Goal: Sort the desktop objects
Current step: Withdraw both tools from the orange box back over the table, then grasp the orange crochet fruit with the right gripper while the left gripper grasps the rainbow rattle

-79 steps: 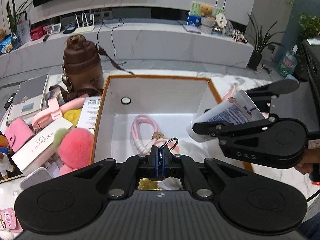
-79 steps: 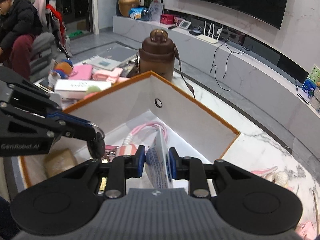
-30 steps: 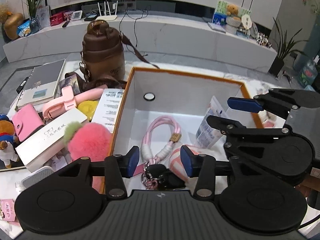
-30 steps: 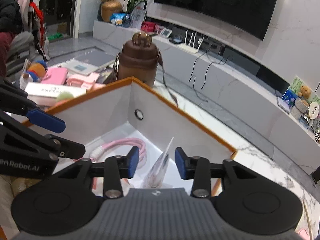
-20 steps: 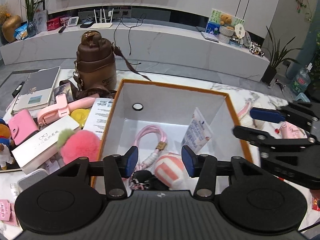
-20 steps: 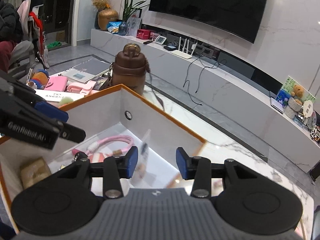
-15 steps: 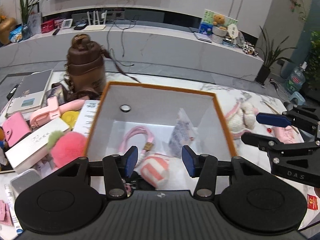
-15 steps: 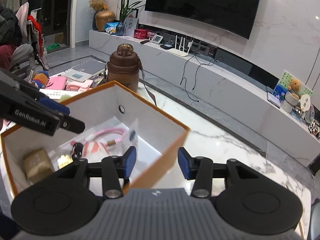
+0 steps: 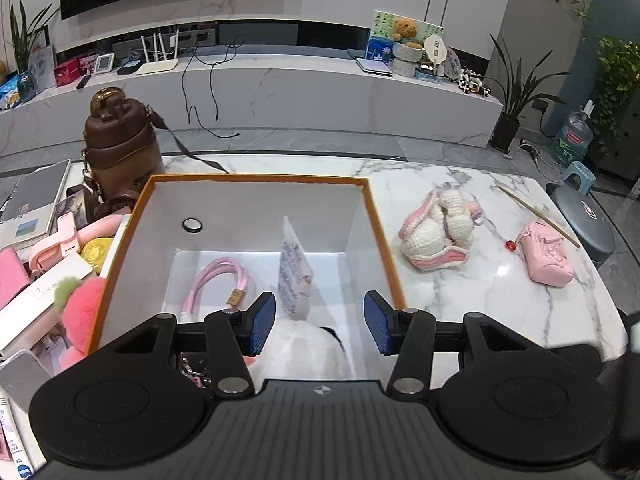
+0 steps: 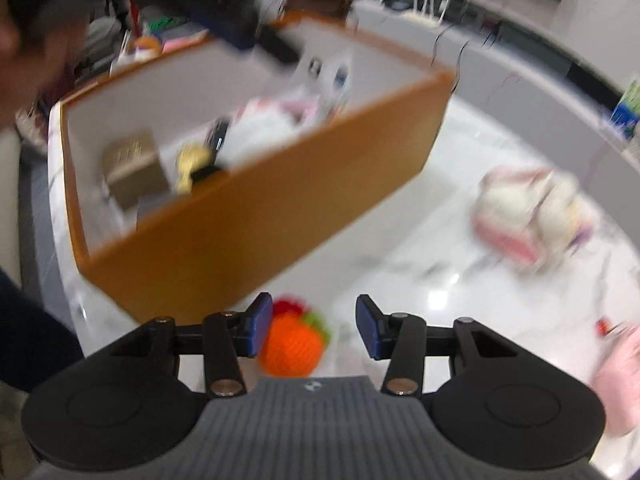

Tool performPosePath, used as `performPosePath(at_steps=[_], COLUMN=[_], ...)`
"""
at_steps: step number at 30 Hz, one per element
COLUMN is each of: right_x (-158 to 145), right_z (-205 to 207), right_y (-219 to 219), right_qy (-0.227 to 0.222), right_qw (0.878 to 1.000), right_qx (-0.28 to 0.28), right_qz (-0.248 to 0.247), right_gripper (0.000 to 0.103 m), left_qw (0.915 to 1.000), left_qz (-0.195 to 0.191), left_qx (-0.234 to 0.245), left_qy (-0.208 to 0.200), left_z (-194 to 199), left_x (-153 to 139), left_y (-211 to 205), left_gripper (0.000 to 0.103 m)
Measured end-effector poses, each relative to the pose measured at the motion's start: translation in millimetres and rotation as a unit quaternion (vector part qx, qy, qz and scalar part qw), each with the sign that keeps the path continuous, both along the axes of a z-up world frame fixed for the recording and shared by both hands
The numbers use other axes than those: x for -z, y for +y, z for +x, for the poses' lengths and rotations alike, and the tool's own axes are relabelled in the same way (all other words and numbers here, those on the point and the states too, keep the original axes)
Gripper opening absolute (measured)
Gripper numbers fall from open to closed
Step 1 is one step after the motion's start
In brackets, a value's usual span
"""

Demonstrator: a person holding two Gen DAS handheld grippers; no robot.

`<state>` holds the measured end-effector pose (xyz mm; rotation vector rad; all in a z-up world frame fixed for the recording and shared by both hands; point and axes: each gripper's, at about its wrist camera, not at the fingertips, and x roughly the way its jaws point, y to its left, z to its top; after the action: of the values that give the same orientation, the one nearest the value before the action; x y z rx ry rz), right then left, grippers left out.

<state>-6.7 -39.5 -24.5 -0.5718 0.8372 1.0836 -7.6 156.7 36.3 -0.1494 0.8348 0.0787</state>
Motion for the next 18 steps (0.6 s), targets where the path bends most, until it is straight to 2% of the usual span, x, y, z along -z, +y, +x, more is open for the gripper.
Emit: performPosePath(at_steps=[4, 10, 18], right_x=[20.5, 20.6, 18.3], right_z=[-0.5, 0.6, 6.4], right_y=[1.2, -12.9, -77.7], right_qy=[0.017, 0.027, 0.040], right_qw=[1.000, 1.000, 0.999], right_qx=[0.000, -0.007, 0.018], right_qz=[-0.007, -0.011, -0.020], right_gripper=[0.048, 0.047, 0.047], left_qw=[1.0000, 0.9996, 0.9973], left_qz=[0.002, 0.011, 0.013], left_qx=[0.001, 0.026, 0.071], left_qy=[-0.005, -0.008, -0.010], left_z=[0.4, 5.7, 22.0], left_x=[-2.2, -3.2, 1.5], left_y=[-11.3, -35.8, -90.5], left_gripper=[0.057, 0.057, 0.057])
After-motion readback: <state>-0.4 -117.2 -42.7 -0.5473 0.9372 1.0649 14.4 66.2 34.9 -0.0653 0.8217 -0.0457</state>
